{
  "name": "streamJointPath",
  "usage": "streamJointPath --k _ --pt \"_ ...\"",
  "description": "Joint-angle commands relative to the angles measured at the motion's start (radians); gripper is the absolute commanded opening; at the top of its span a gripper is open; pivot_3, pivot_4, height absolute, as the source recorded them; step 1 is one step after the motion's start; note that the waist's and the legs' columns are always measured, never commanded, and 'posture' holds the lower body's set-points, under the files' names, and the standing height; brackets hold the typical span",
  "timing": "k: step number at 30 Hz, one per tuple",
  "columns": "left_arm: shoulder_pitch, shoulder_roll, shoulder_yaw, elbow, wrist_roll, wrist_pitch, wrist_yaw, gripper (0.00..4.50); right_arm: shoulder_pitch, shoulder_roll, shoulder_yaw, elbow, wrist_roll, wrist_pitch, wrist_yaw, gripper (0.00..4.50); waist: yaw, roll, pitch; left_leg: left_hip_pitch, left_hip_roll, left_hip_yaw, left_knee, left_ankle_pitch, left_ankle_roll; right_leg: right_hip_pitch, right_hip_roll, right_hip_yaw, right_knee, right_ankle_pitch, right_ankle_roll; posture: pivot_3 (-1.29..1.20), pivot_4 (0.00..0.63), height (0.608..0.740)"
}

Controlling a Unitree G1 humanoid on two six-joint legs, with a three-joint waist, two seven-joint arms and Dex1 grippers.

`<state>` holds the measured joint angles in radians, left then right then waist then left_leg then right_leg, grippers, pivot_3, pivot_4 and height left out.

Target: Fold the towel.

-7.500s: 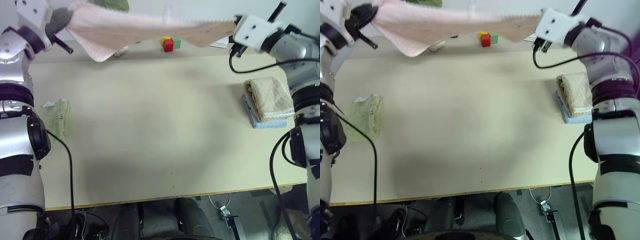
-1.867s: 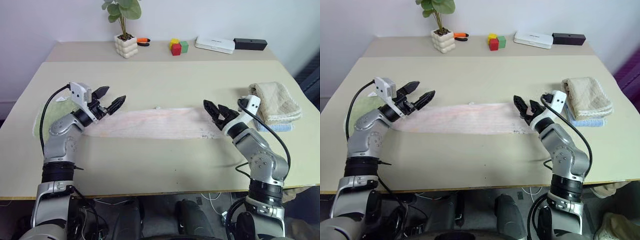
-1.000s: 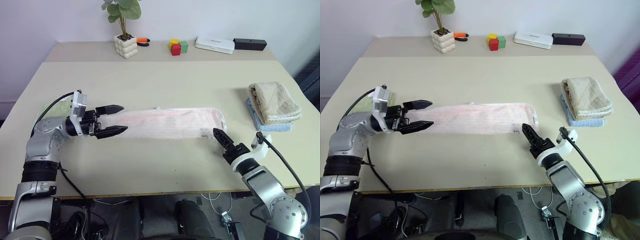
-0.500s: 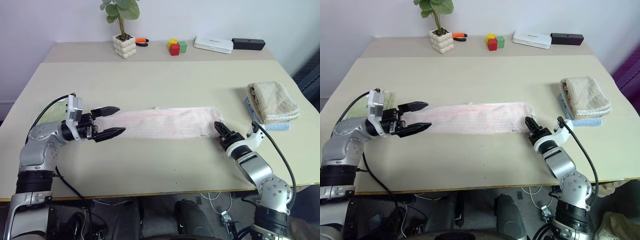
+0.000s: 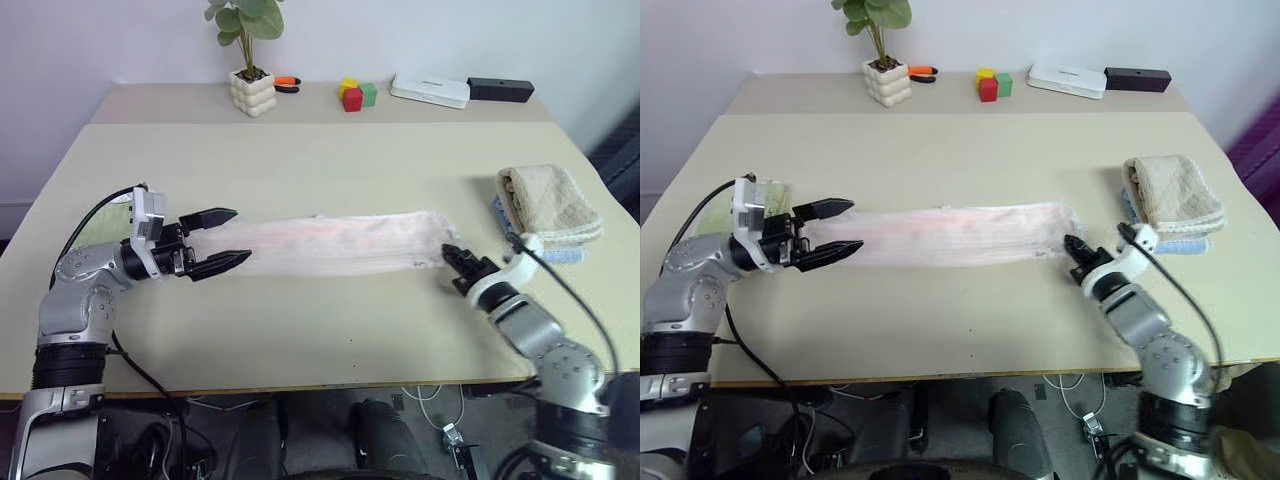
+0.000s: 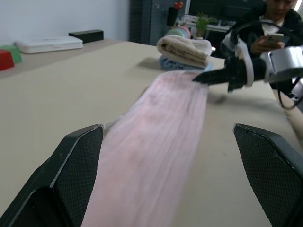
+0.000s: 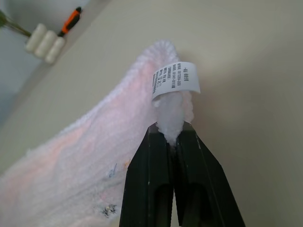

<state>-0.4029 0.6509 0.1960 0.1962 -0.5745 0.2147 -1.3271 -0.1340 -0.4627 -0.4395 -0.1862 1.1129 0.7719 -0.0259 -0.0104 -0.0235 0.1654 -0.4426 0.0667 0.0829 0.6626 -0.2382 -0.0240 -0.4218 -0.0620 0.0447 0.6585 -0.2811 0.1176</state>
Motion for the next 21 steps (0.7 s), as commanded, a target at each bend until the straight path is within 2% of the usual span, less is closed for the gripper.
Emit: streamJointPath --k 1,4,8,13,21 --pt "-0.043 0.006 0.009 0.035 0.015 -0.047 -0.012 4.50 0.037 -0.073 -0.017 -0.042 -0.009 0.038 0.091 0.02 -0.002 0.000 0.000 0.000 0.000 0.000 0.000 0.000 0.000 0.000 0.001 0.000 0.000 0.000 0.000 0.00 0.150 0.735" --pt "-0.057 0.006 0.005 0.062 0.020 -0.059 -0.019 4.50 0.045 -0.099 -0.030 -0.057 -0.011 0.046 0.117 0.02 -0.003 0.000 0.000 0.000 0.001 -0.001 0.000 0.000 0.000 0.000 0.001 0.000 0.000 0.000 0.000 0.00 0.150 0.735" --pt "-0.066 0.000 0.001 0.076 0.024 -0.072 -0.023 4.50 0.047 -0.179 0.071 -0.145 -0.109 0.039 0.247 0.02 -0.004 0.000 0.000 0.000 0.001 0.000 0.000 0.000 0.000 0.000 0.001 0.001 0.000 0.000 0.000 0.00 0.150 0.735" --pt "-0.068 -0.005 -0.001 0.074 0.025 -0.079 -0.017 4.50 -0.020 -0.199 0.119 -0.171 -0.168 0.032 0.297 0.02 -0.001 0.000 0.000 0.000 0.001 0.000 0.000 0.000 0.000 0.000 0.001 0.001 0.000 0.000 0.000 0.00 0.150 0.735" --pt "-0.036 0.026 0.019 0.028 -0.001 -0.059 -0.026 4.50 -0.142 -0.212 0.292 -0.246 -0.265 0.061 0.386 0.02 -0.004 0.000 0.000 0.000 0.001 0.000 0.000 0.000 0.000 -0.001 0.001 0.000 -0.001 0.000 0.000 0.00 0.150 0.735"
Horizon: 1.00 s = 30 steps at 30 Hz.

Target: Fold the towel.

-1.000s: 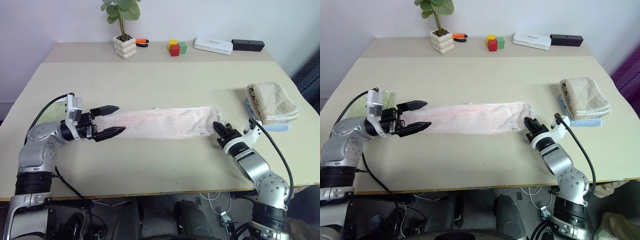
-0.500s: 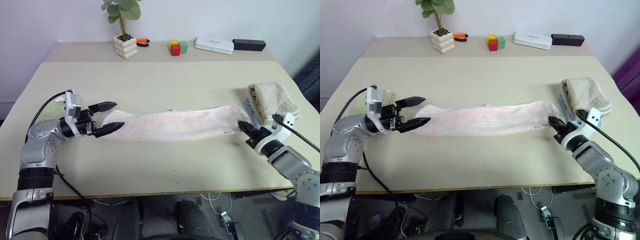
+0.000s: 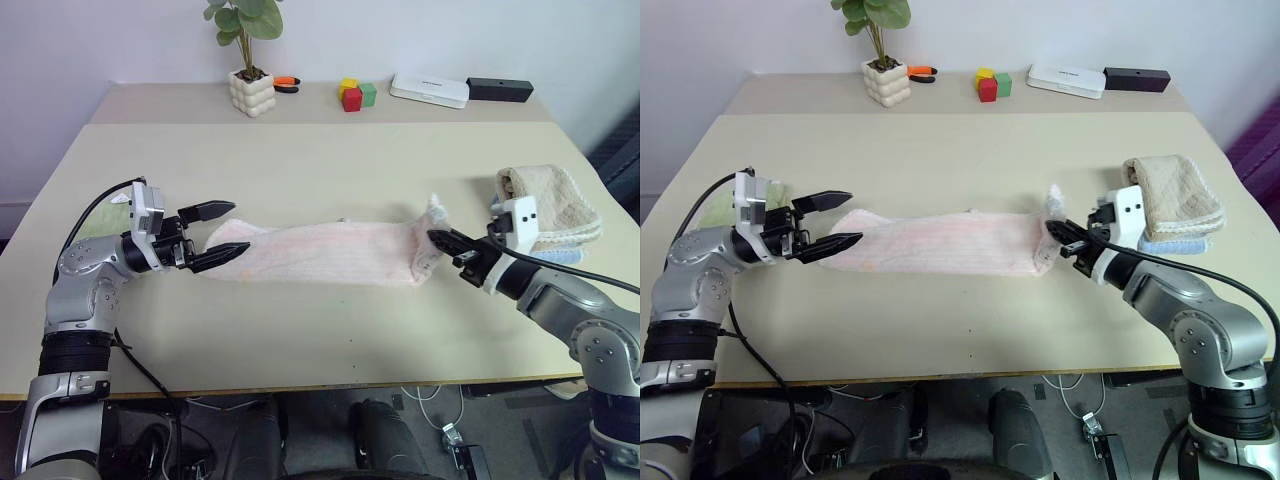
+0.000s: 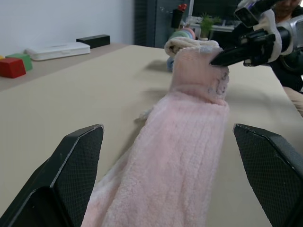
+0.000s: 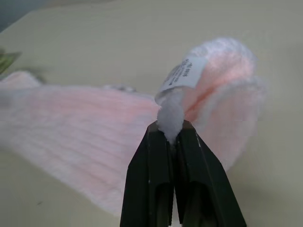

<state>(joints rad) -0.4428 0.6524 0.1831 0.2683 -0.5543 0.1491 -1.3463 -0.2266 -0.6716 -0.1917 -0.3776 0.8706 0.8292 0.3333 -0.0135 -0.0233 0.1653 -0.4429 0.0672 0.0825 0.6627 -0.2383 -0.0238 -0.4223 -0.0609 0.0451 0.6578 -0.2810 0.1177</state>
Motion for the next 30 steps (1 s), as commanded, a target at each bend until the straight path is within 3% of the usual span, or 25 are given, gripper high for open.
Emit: streamJointPath --k 1,13,26,30 --pt "0.009 0.031 0.034 -0.047 -0.020 0.007 -0.007 4.50 -0.066 0.000 0.071 -0.062 -0.034 0.007 0.038 0.02 0.000 0.000 0.000 0.000 0.000 0.000 0.000 0.000 0.000 0.000 0.000 0.000 0.000 0.000 0.000 0.00 0.150 0.735" --pt "0.076 0.050 0.062 -0.114 -0.028 0.029 0.021 4.50 -0.170 0.182 0.325 0.016 -0.180 0.006 0.073 0.02 0.002 0.000 0.000 -0.001 0.000 0.000 0.000 0.000 0.000 0.000 0.000 -0.001 0.000 0.000 0.000 0.00 0.150 0.735" --pt "0.115 0.057 0.069 -0.159 -0.037 0.037 0.050 4.50 -0.199 0.314 0.425 0.131 -0.340 -0.031 0.121 0.02 0.002 0.000 0.000 0.000 0.000 0.000 0.000 0.000 0.000 0.000 0.000 -0.001 0.000 0.000 0.000 0.00 0.150 0.735" --pt "0.110 0.053 0.064 -0.152 -0.033 0.032 0.052 4.50 -0.197 0.347 0.406 0.131 -0.348 -0.034 0.124 1.35 0.000 0.000 0.000 0.000 0.000 0.000 0.000 0.000 0.000 0.000 0.000 -0.001 0.000 0.000 0.000 0.00 0.150 0.735"
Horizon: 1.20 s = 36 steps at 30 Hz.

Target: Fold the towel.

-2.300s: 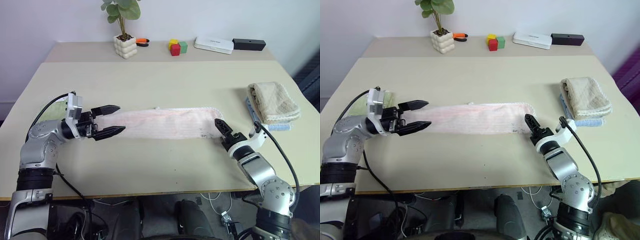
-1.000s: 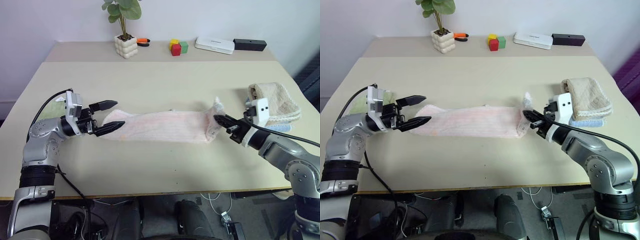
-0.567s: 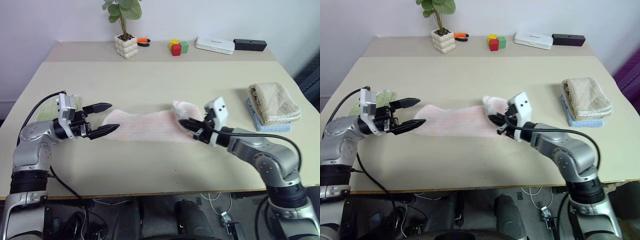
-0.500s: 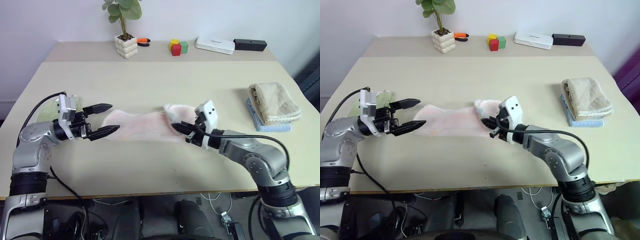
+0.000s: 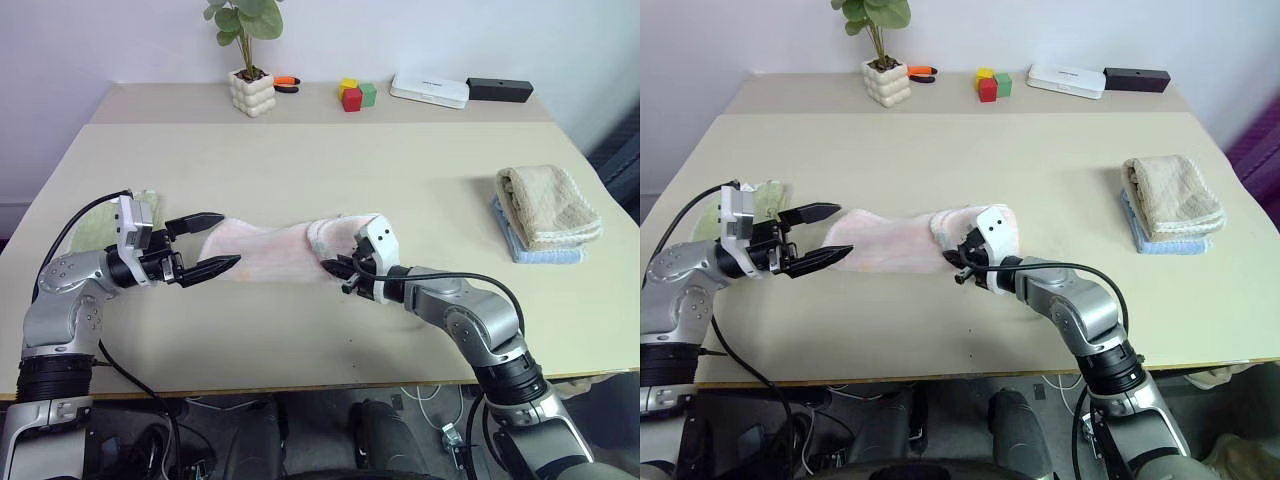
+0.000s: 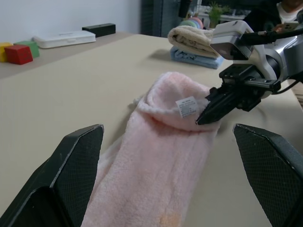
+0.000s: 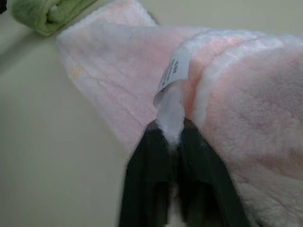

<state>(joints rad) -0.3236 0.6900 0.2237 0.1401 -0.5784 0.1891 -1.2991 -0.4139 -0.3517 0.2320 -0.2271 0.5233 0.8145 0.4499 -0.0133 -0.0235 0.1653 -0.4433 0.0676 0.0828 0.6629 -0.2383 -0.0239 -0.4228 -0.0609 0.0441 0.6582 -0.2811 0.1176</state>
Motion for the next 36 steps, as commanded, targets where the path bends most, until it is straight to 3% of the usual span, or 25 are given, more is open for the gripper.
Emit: streamJointPath --k 1,6,8,15,17,24,36 --pt "-0.011 0.014 0.022 -0.022 -0.008 -0.009 0.006 4.50 -0.011 0.037 -0.022 -0.027 0.007 -0.016 0.013 1.93 0.000 0.000 0.000 0.000 0.000 0.000 0.000 0.000 0.000 0.000 0.000 0.000 0.000 0.000 0.000 0.00 0.150 0.735" --pt "-0.017 0.010 0.016 -0.020 -0.010 -0.007 0.004 4.50 -0.001 0.010 0.018 -0.097 -0.020 -0.017 0.057 4.45 0.002 0.000 0.000 0.000 0.000 0.000 0.000 0.000 0.000 0.000 0.000 0.000 0.000 0.000 0.000 0.00 0.150 0.735" --pt "-0.020 0.009 0.014 -0.016 -0.011 -0.006 0.002 4.50 0.004 -0.017 0.022 -0.125 -0.032 -0.042 0.088 4.45 0.002 0.000 0.000 0.000 0.000 0.000 0.000 0.000 0.000 0.000 0.000 0.000 0.000 0.000 0.000 0.00 0.150 0.735" --pt "-0.042 -0.003 0.001 0.004 -0.003 -0.013 0.003 4.50 -0.061 -0.001 -0.224 -0.070 0.091 -0.092 0.114 4.45 0.002 0.000 0.000 0.000 0.000 0.000 0.000 0.000 0.000 0.000 0.000 0.000 0.000 0.000 0.000 0.00 0.150 0.735" --pt "-0.044 -0.009 -0.003 0.004 -0.002 -0.014 0.006 4.50 -0.080 0.003 -0.237 0.026 0.000 -0.200 0.084 3.65 0.001 0.000 0.000 0.000 0.000 0.000 0.000 0.000 0.000 0.000 0.000 0.000 0.000 0.000 0.000 0.00 0.150 0.735" --pt "-0.044 -0.009 -0.002 0.002 -0.001 -0.013 0.007 4.50 -0.061 0.059 -0.172 0.217 -0.184 -0.449 0.049 0.07 -0.002 0.000 0.000 0.000 0.000 0.000 0.000 0.000 0.000 -0.001 0.000 0.000 0.000 0.000 0.000 0.00 0.150 0.735" --pt "-0.025 -0.009 -0.002 -0.028 -0.004 -0.006 0.027 4.50 -0.002 0.128 -0.048 0.545 -0.433 -0.737 0.026 0.02 -0.003 0.000 0.000 0.000 0.000 0.001 0.000 0.000 0.000 0.000 0.000 0.000 0.001 0.000 0.000 0.00 0.150 0.735"
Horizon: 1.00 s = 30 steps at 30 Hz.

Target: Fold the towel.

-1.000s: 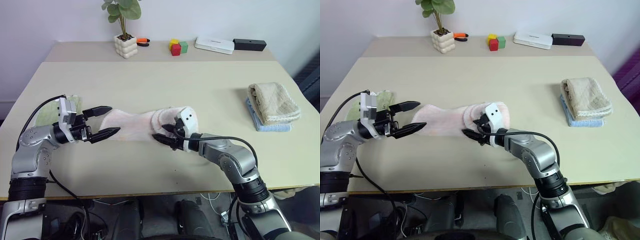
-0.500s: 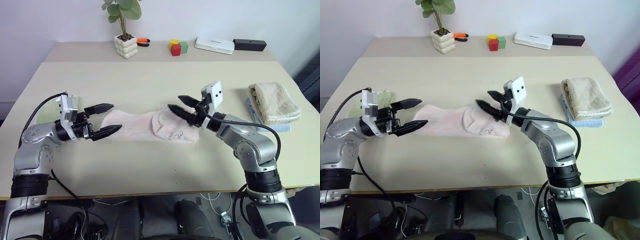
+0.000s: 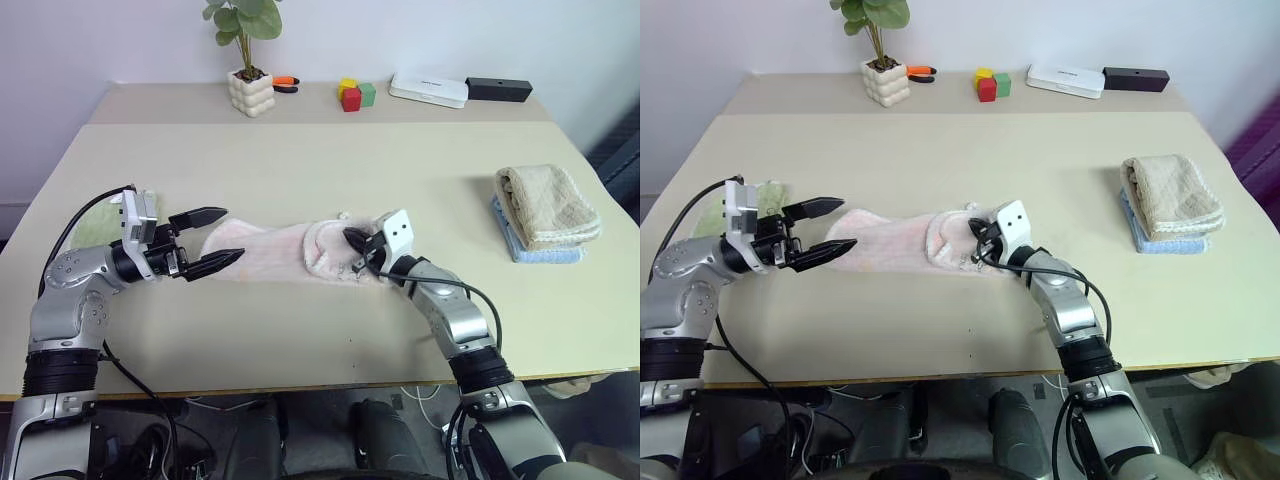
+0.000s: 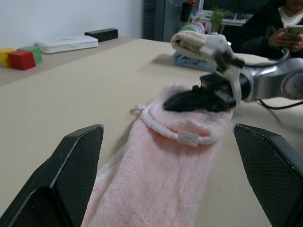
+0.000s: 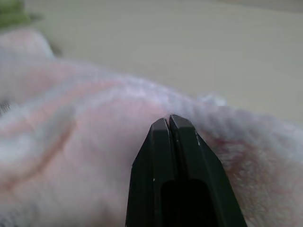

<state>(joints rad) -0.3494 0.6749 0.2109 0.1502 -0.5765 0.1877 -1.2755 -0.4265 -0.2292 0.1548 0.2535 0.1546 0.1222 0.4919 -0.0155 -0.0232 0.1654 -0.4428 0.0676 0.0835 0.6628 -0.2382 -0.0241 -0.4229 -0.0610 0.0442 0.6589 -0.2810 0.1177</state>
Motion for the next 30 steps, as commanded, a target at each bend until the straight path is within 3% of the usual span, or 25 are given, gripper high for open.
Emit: streamJointPath --k 1,5,8,15,20,24,26,30 --pt "0.001 0.006 0.010 -0.039 -0.005 -0.005 0.004 4.50 0.008 0.004 0.043 0.082 -0.089 -0.061 -0.016 0.02 -0.001 -0.001 -0.001 0.000 0.000 0.000 0.000 0.000 0.000 0.000 0.000 0.000 0.000 0.000 0.000 0.00 0.150 0.735" --pt "0.002 0.002 0.007 -0.045 -0.007 0.001 0.012 4.50 -0.007 0.012 0.067 0.138 -0.141 -0.083 -0.023 0.02 -0.003 -0.003 -0.002 0.003 0.000 0.000 0.000 0.000 0.000 0.003 0.000 0.000 0.000 0.000 0.000 0.00 0.150 0.735" --pt "0.005 0.000 0.000 -0.059 -0.015 0.041 0.032 4.50 -0.005 0.005 0.074 0.113 -0.143 -0.107 0.019 0.80 -0.003 -0.004 -0.003 0.006 0.000 0.000 0.000 0.000 0.000 0.006 0.000 0.000 0.000 0.000 0.000 0.00 0.150 0.735" --pt "0.043 0.004 0.038 -0.114 -0.104 0.278 0.133 4.50 -0.022 -0.025 0.067 0.007 -0.155 -0.081 0.068 4.36 -0.004 -0.003 -0.002 0.007 0.000 0.000 -0.001 0.000 0.000 0.007 0.000 0.000 -0.001 0.000 0.000 0.00 0.150 0.735" --pt "0.105 0.003 0.066 -0.205 -0.191 0.459 0.236 4.50 -0.035 -0.017 0.047 -0.053 -0.134 -0.032 0.069 4.47 -0.004 -0.003 -0.002 0.007 0.001 0.000 -0.001 0.000 0.000 0.007 0.000 0.000 -0.001 0.000 0.000 0.00 0.150 0.735" --pt "0.149 -0.007 0.084 -0.266 -0.215 0.567 0.363 4.50 -0.099 0.030 -0.066 -0.081 -0.059 0.041 -0.014 4.47 -0.002 -0.002 -0.001 0.007 0.001 0.000 -0.002 0.000 0.000 0.007 0.000 0.000 -0.001 0.000 0.000 0.00 0.150 0.735" --pt "0.148 -0.032 0.108 -0.291 -0.256 0.621 0.435 4.50 -0.134 0.025 -0.095 -0.079 -0.076 0.034 -0.061 4.47 0.002 -0.002 -0.001 0.007 0.000 0.000 -0.001 0.000 0.000 0.007 -0.001 0.000 -0.001 0.000 0.000 0.00 0.150 0.735" --pt "0.206 -0.117 0.168 -0.410 -0.412 0.752 0.595 4.50 -0.165 -0.035 -0.089 -0.121 -0.078 0.047 0.000 4.47 0.000 -0.002 -0.001 0.007 0.000 -0.001 -0.002 0.000 0.000 0.008 -0.002 0.000 -0.002 0.000 0.000 0.00 0.150 0.735"
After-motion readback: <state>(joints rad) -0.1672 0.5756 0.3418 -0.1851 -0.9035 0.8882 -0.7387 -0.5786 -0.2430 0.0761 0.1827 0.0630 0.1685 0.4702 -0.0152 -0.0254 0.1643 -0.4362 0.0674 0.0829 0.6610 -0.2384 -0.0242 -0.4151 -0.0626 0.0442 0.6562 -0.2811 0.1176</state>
